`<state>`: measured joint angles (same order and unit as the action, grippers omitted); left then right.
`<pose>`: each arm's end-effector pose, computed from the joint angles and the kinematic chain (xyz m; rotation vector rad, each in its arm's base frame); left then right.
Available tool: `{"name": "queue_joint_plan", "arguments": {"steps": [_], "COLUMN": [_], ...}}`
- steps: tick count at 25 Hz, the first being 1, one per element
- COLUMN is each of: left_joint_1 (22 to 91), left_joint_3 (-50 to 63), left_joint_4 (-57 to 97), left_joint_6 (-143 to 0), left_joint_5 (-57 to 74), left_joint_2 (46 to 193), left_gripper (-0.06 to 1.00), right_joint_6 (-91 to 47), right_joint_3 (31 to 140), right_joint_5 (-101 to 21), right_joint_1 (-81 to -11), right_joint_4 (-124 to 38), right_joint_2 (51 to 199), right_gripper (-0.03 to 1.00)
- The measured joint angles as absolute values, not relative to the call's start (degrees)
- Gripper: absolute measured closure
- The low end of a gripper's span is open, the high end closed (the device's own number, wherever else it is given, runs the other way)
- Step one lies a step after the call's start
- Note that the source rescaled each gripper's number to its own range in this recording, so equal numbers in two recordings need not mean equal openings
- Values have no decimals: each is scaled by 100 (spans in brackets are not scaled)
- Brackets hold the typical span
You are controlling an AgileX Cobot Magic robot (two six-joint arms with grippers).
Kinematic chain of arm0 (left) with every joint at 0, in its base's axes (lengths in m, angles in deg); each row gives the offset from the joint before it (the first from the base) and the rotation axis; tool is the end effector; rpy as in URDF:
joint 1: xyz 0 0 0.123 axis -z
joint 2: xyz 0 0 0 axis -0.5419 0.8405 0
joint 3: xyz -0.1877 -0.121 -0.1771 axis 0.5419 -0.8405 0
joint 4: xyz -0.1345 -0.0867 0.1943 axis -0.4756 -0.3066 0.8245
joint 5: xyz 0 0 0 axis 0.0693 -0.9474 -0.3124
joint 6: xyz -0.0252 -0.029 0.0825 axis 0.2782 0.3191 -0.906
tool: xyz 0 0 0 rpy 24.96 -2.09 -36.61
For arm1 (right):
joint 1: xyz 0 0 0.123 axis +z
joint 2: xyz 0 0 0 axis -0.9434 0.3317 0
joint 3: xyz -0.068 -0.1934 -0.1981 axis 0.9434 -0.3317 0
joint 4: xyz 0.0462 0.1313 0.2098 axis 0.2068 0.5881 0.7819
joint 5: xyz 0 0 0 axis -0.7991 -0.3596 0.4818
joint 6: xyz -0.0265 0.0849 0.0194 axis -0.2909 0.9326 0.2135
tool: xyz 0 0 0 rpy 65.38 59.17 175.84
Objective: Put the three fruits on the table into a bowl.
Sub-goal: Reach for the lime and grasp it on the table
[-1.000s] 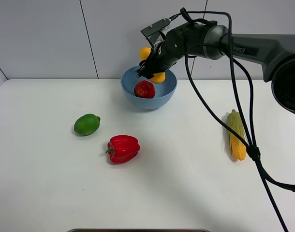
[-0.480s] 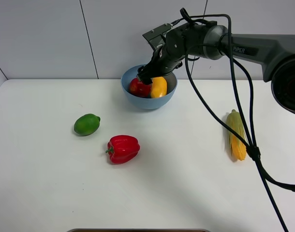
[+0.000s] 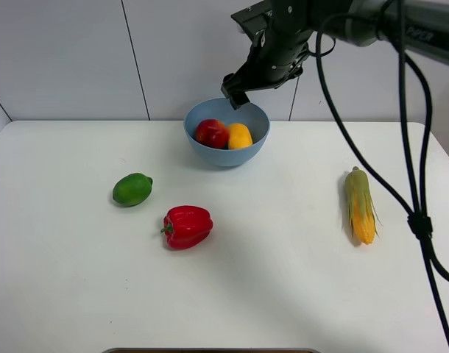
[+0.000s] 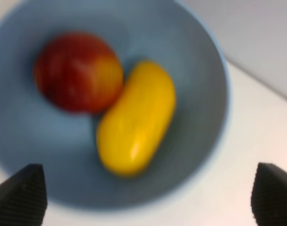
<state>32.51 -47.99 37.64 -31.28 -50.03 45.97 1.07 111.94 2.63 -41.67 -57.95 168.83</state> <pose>-0.0005 0.0059 0.2588 -0.1230 2.1201 0.0266 0.4104 0.2166 0.2792 -0.7007 2.4589 0.0348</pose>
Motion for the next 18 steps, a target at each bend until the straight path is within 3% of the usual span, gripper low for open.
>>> {"name": "queue_joint_plan", "arguments": {"steps": [8, 18], "left_joint_1": [3251, 3251], "left_joint_3": [-4799, -4799], "left_joint_4": [3764, 3764], "left_joint_6": [-3128, -3128], "left_joint_5": [-5003, -5003], "left_joint_2": [4597, 4597], "left_gripper": [-5, -5], "right_joint_6": [107, 533], "right_joint_3": [11211, 10838], "right_joint_5": [1966, 2019], "right_joint_1": [-4167, -4167], "right_joint_4": [-5778, -5496], "right_joint_2": [15629, 13787], "right_gripper": [33, 33]}}
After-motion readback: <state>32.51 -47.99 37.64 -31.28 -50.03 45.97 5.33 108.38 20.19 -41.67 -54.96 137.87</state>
